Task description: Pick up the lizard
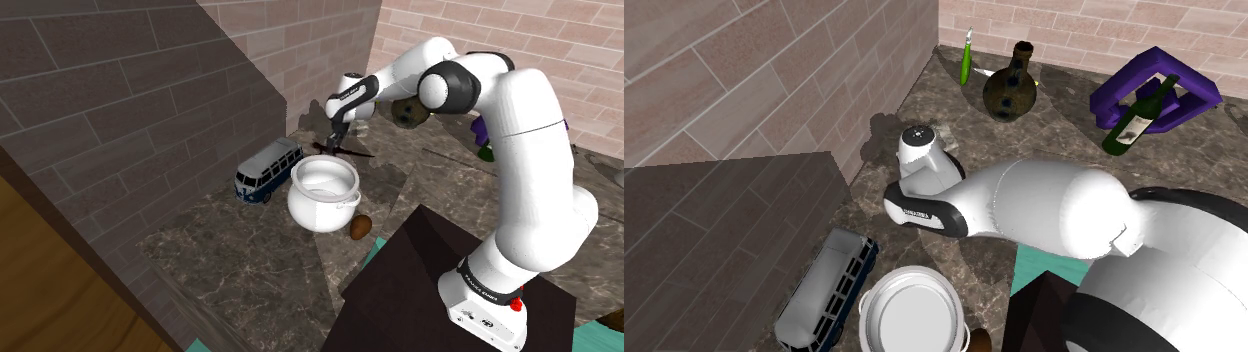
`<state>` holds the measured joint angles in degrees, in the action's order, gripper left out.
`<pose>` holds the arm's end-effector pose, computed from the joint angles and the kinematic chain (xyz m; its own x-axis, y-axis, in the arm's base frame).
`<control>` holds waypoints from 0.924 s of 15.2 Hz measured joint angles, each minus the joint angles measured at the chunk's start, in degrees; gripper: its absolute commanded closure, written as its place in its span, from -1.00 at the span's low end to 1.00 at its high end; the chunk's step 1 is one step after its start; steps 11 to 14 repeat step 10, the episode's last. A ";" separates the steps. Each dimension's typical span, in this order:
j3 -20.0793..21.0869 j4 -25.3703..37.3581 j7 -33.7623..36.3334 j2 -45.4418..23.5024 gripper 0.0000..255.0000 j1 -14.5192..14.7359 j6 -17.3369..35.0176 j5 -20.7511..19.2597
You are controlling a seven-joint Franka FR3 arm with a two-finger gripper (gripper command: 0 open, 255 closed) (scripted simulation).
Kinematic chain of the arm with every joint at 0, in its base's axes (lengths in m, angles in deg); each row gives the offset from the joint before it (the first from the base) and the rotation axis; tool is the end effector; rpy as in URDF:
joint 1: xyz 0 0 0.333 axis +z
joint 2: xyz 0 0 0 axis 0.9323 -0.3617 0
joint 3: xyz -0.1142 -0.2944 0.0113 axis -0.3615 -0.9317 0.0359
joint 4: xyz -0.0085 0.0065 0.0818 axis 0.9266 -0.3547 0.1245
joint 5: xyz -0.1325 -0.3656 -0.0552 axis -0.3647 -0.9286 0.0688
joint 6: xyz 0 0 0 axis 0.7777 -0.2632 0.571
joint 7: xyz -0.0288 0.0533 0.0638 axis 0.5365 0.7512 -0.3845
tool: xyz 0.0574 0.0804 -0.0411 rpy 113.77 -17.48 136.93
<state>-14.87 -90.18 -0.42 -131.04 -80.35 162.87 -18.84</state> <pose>0.6671 -0.2194 0.1971 0.9820 0.1693 0.0840 0.1671 -0.9854 0.0328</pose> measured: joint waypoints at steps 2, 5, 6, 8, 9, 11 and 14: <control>-0.13 0.07 0.05 0.84 1.00 0.03 -0.91 -0.13; -0.35 0.18 0.25 2.24 1.00 0.18 -2.42 -0.38; -0.44 0.28 0.33 2.74 1.00 0.24 -3.02 -0.47; -0.58 0.08 0.48 3.92 1.00 0.39 -3.99 -0.65; -0.65 0.03 0.67 4.42 1.00 0.56 -4.44 -0.76; -0.69 -0.14 0.65 4.79 1.00 0.56 -4.62 -0.80; -0.69 -0.14 0.65 4.79 1.00 0.56 -4.62 -0.80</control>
